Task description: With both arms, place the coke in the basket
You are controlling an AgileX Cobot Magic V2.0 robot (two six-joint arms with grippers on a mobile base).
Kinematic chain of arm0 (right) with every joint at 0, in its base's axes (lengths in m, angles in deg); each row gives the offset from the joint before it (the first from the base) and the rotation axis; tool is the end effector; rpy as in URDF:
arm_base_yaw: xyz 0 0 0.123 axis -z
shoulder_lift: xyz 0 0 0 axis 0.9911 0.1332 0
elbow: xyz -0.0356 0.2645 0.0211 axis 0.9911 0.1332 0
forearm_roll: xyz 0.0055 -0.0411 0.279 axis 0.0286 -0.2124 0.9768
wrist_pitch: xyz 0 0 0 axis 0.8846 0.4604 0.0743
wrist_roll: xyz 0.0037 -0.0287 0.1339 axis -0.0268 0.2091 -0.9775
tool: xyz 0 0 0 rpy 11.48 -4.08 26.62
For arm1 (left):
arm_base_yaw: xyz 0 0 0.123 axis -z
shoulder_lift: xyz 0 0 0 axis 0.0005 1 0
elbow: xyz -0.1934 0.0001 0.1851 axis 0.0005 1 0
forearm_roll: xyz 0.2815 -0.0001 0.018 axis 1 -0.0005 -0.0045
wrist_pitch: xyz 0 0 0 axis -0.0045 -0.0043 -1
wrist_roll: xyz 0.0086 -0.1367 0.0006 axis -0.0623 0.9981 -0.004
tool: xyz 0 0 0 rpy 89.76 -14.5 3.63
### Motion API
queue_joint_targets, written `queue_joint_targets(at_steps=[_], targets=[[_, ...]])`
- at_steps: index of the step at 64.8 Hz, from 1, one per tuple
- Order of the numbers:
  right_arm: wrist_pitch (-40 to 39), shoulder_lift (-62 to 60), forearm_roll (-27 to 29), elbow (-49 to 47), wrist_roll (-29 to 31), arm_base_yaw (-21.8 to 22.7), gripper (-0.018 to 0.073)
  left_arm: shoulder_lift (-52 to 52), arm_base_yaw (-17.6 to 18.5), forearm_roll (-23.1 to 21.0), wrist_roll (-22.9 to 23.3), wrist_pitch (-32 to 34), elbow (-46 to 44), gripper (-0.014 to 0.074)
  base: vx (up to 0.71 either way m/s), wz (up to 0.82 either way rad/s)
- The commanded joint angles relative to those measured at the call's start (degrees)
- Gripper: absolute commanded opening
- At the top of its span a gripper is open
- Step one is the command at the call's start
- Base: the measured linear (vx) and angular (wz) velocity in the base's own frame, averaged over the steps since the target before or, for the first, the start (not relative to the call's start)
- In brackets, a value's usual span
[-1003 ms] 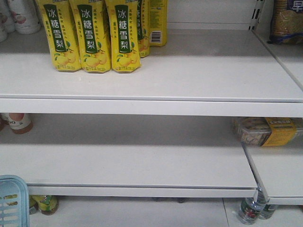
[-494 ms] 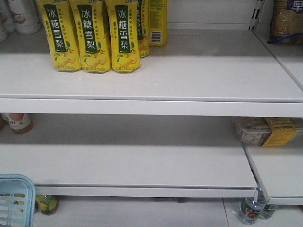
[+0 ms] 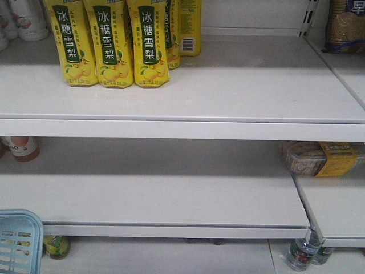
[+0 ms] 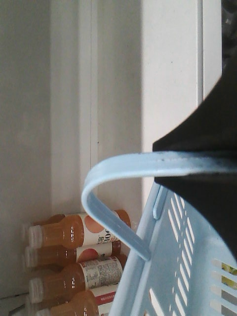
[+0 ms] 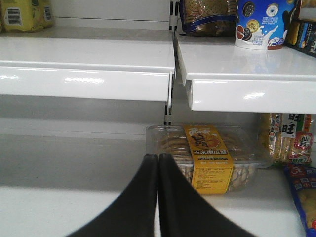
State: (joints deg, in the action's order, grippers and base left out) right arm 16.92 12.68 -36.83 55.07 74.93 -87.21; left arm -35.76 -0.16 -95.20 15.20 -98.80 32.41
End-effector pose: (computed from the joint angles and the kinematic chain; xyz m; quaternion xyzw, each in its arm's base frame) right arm 0.1543 0.0018 0.2547 -0.0153 0.7439 -0.0121 0.6681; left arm 0.1500 -0.0024 0.1725 -0.0325 0.7611 -0.0395 0.6466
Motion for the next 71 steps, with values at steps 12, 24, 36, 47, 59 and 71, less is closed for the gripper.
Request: queue_joint_targets(at_steps=[12,24,36,47,59,71], targets=[[-4.0,0.6,-1.0,-1.5,-0.1,0.3,-0.0010,-1.2,-0.1,0.7,-1.4,8.7,-2.1,-0.0006,0.00,0.00],[-4.0,0.6,-1.0,-1.5,-0.1,0.3,-0.0010,-1.2,-0.1,0.7,-1.4,8.7,-2.1,-0.0006,0.00,0.00],[-3.6,0.6,-0.8,-1.4,1.1,0.3,-0.0010,-1.2,-0.1,0.7,-1.4,8.7,-2.1,-0.0006,0.00,0.00],[-3.9,0.6,11.1,0.5,13.1,0.3,-0.0010,-1.2,-0.1,0.7,-1.4,8.7,-2.1,-0.0006,0.00,0.00],[-8.2,0.6,21.1,5.5,24.1,0.3,-0.0010,-1.2,-0.1,0.7,-1.4,8.7,-2.1,-0.0006,0.00,0.00],[-15.2,-2.2,17.3,11.9,20.0,0.3,-0.0010,-1.2,-0.1,0.7,-1.4,8.7,-2.1,-0.0006,0.00,0.00]])
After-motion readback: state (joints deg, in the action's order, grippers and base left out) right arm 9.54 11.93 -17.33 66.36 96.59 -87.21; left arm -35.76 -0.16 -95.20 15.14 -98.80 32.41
